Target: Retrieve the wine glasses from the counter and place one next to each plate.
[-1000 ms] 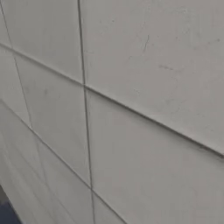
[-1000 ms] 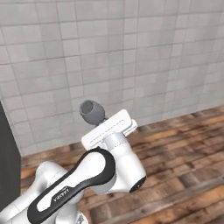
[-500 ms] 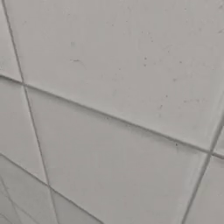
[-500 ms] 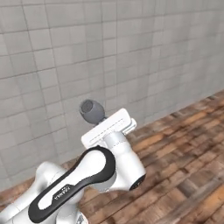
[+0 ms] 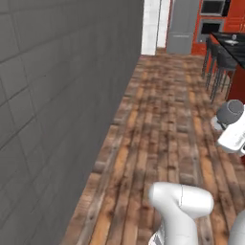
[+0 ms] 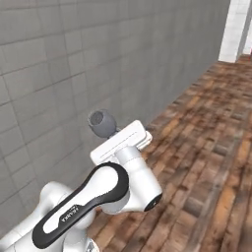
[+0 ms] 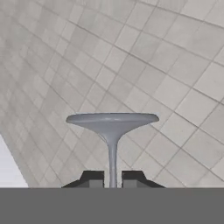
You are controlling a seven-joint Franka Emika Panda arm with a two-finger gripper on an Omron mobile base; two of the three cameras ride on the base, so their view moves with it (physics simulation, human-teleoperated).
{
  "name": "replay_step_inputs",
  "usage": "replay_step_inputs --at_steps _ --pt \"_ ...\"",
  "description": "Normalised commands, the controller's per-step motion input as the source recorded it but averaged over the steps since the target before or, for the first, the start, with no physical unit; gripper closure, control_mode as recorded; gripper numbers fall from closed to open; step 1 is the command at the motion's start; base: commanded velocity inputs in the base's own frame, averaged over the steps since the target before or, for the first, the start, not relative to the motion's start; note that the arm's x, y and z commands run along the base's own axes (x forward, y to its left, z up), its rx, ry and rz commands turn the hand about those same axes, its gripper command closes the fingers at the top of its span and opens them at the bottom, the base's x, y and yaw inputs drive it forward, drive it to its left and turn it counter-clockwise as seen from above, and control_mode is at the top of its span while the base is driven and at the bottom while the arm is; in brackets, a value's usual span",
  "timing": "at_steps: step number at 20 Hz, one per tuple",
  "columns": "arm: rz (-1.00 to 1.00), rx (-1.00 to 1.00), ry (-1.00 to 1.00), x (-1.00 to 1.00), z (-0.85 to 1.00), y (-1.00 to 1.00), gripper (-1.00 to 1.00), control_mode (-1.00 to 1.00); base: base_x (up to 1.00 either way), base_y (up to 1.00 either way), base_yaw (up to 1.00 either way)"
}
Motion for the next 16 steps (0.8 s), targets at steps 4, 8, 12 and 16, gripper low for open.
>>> replay_step_inputs --at_steps 4,8,12,16 --pt "0.0 0.0 0.0 0.0 0.0 0.0 1.0 1.0 1.0 0.82 -0.68" --pt "0.0 0.0 0.0 0.0 0.0 0.0 1.0 1.0 1.0 0.92 -0.62" --pt "0.0 0.0 0.0 0.0 0.0 0.0 1.0 1.0 1.0 1.0 -0.57" --pt "0.0 0.0 0.0 0.0 0.0 0.0 1.0 1.0 1.0 1.0 -0.53"
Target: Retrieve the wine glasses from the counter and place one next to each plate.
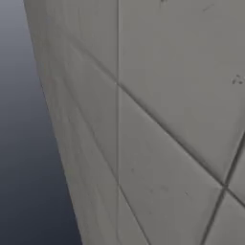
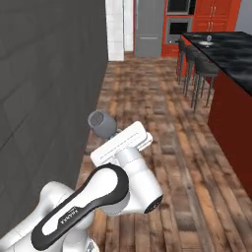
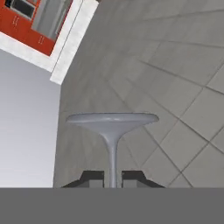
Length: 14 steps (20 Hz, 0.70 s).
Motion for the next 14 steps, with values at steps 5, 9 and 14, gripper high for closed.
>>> replay_step_inputs --at_steps 5,9,14 --pt "0.0 0.0 0.0 0.0 0.0 0.0 1.0 1.0 1.0 1.0 -0.48" --pt "0.0 0.0 0.0 0.0 0.0 0.0 1.0 1.0 1.0 1.0 -0.48" --pt "0.0 0.0 0.0 0.0 0.0 0.0 1.0 1.0 1.0 1.0 -0.46"
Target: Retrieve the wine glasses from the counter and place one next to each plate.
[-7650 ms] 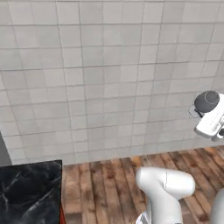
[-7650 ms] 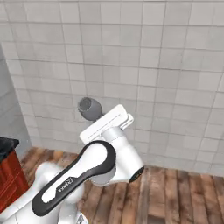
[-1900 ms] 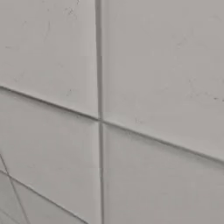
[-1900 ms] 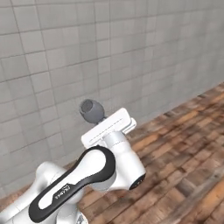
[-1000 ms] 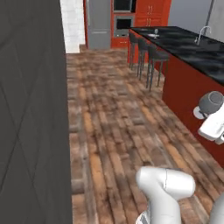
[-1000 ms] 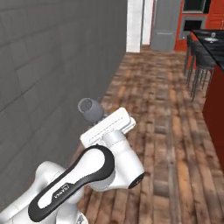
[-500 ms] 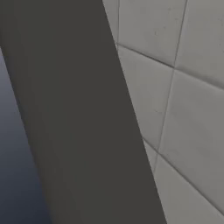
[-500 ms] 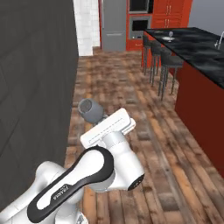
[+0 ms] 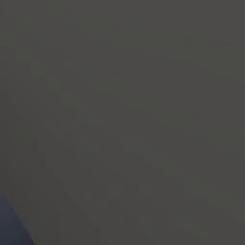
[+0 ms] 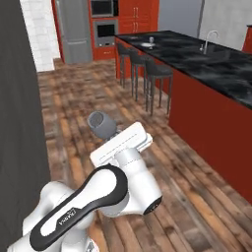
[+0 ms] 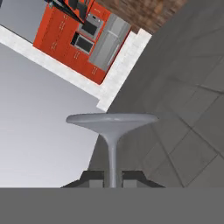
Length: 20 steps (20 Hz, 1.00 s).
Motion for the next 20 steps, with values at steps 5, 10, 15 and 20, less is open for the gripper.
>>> replay_step_inputs --at_steps 5,10,15,20 --pt "0.0 0.0 0.0 0.0 0.0 0.0 1.0 1.0 1.0 1.0 -0.44" --pt "0.0 0.0 0.0 0.0 0.0 0.0 1.0 1.0 1.0 1.0 -0.35" --pt "0.0 0.0 0.0 0.0 0.0 0.0 1.0 1.0 1.0 1.0 -0.29" --pt "0.0 0.0 0.0 0.0 0.0 0.0 1.0 1.0 1.0 1.0 -0.28"
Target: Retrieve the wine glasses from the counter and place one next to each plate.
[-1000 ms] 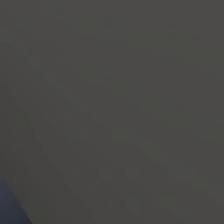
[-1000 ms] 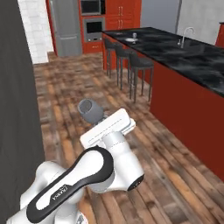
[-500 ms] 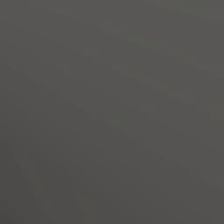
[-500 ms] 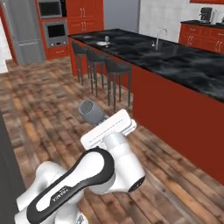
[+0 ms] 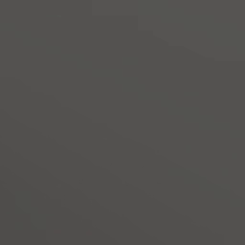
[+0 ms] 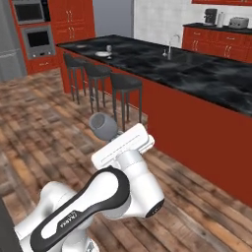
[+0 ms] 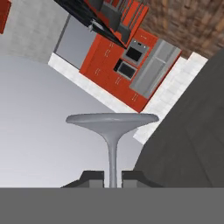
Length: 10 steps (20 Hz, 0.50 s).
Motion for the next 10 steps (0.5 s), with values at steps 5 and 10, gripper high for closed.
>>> replay_step_inputs --at_steps 5,10 --pt "0.0 0.0 0.0 0.0 0.0 0.0 1.0 1.0 1.0 1.0 -0.23" --pt "0.0 0.0 0.0 0.0 0.0 0.0 1.0 1.0 1.0 1.0 -0.23"
